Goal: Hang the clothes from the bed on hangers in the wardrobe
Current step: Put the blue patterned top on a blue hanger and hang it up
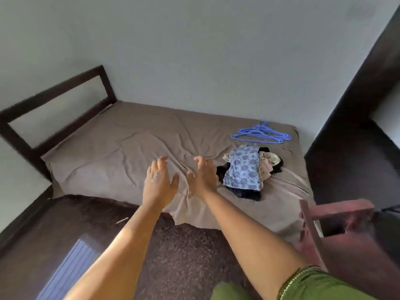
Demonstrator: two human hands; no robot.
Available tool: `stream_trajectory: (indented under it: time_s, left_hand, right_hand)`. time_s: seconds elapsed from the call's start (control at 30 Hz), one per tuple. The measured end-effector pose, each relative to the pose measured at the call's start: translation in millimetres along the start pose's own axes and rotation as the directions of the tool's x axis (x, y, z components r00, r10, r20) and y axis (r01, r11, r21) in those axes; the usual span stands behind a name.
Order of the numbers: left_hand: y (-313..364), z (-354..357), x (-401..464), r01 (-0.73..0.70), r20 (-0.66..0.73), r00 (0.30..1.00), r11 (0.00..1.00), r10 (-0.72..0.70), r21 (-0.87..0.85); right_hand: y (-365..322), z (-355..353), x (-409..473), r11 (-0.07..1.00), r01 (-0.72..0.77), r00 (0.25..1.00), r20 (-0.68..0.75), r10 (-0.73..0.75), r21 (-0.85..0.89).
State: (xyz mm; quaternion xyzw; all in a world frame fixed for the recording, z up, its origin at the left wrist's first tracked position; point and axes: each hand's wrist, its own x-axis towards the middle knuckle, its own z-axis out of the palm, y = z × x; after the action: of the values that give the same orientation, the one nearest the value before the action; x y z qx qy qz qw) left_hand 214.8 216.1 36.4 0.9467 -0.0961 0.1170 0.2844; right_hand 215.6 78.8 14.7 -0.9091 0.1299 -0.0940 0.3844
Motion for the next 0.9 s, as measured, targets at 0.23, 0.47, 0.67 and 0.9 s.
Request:
stream_trajectory:
  time_s: [0.23, 0.47, 0.67, 0.9]
  left_hand:
    - [22.7, 112.0, 106.3, -0.235, 0.283, 0.933, 0.972, 0.222, 0.011]
    - [25.4, 248.1, 193.6, -0.374, 0.617, 0.738, 0.927, 0.273, 0.037]
    - [45.1, 339.8, 262.3, -0.413, 0.707, 0.634, 0.910, 0.314, -0.034]
    - [58.6, 433.4, 306.5, -0.703, 0.806, 0.397, 0.710, 0.440, -0.042]
  right_hand:
    - [111.5, 0.3, 99.6, 0.925, -0.380, 0.918, -0.118, 0.378, 0.000]
    - [277.0, 9.1, 177.7, 0.629, -0.778, 0.627, -0.061, 0.776, 0.002]
    - [348.0, 21.4, 217.6, 0.411, -0.902, 0.418, 0.028, 0.908, 0.134]
    - [395.5, 60.0, 263.6, 0.070, -0.915, 0.111, 0.080, 0.991, 0.397]
